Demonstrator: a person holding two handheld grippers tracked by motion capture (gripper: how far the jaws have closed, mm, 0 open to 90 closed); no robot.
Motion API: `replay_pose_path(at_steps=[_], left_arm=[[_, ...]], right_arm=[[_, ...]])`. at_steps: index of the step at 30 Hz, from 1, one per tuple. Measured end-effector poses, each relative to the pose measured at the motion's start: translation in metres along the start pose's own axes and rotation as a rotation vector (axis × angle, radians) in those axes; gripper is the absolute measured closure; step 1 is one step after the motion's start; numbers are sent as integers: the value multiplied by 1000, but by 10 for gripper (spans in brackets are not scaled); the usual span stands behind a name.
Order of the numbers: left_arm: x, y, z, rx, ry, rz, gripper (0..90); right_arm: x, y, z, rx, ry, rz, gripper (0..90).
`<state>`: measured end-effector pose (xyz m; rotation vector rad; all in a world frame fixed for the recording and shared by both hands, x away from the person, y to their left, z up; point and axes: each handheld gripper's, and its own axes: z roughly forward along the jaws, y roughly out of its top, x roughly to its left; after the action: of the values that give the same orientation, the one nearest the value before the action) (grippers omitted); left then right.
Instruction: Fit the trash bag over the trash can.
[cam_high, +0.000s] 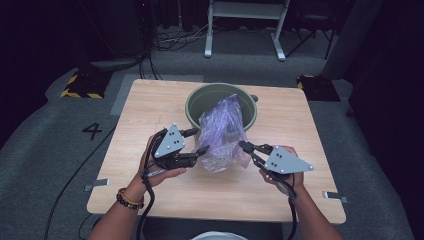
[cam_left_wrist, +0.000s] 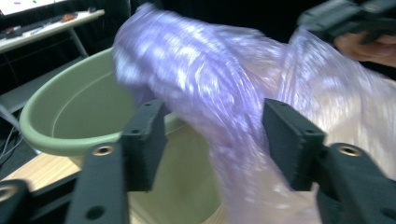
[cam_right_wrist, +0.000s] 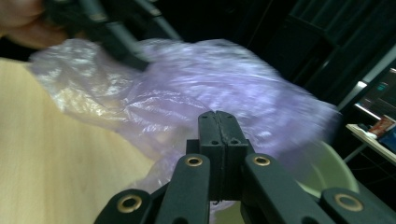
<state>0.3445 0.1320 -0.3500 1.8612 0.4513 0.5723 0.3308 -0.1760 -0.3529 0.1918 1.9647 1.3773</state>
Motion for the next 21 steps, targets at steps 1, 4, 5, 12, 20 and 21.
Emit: replay_pose_path(at_steps=[1,4,5,12,20,21], left_arm=[[1,0,-2,-9,-3,-6,331],[3,-1,-5,0,29,-13,263],[3,-1,-5,0,29,-13,254],[12,-3,-24,-52,51,-31,234],[-16,-4,-21,-10,-38,36,158],[-24,-5,-17,-15,-57,46,158]], right_arm=[[-3,1,1,-4,-13,9,900],[-15,3,7,-1,-40,47,900],[-15,3,7,-1,-40,47,900],[-37,2,20,36,-85,127,900],[-48,0,25,91,-113,178,900],[-48,0,25,93,-110,178,900]])
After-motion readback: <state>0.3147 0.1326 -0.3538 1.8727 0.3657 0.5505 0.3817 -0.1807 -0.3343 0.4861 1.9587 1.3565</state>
